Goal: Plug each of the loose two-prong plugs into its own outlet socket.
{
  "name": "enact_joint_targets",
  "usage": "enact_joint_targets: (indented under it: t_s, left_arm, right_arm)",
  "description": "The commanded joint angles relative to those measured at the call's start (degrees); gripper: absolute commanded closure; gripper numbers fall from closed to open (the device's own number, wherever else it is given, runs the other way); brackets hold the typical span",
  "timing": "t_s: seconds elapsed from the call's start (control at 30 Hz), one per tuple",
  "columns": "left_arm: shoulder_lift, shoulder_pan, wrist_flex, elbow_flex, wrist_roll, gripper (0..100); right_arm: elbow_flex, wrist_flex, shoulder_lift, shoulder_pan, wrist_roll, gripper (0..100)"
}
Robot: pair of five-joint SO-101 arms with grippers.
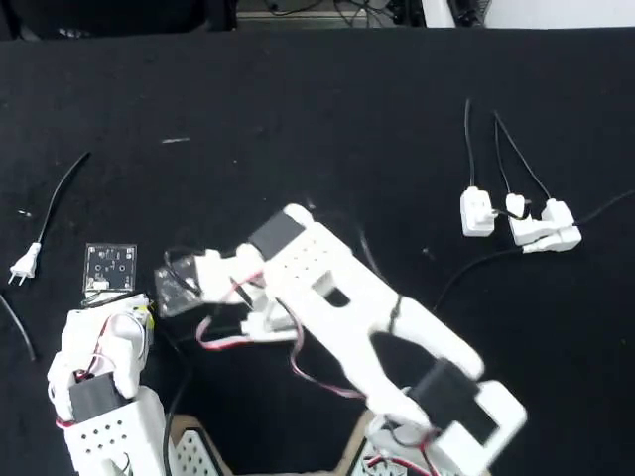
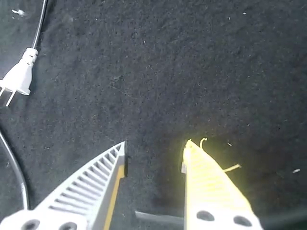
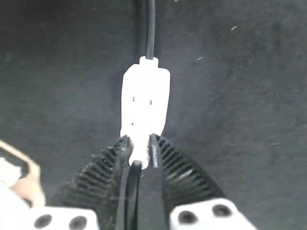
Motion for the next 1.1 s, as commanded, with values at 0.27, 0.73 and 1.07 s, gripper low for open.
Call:
enact_joint_targets:
  t_s: [0.27, 0.73, 1.07]
  left_arm:
    - [-0.3, -0.4, 0.4, 1.4, -0.3, 80]
    - [-0.3, -0.4, 0.4, 1.4, -0.3, 80]
    - [-0.3, -0.4, 0.4, 1.4, -0.3, 80]
  right_arm:
    - [7.8, -7.1, -8.3, 4.0, -5.9, 98.8]
    - [15.3, -9.8, -15.1, 4.7, -12.0, 98.8]
    - [15.0, -11.8, -15.1, 4.7, -11.9, 98.8]
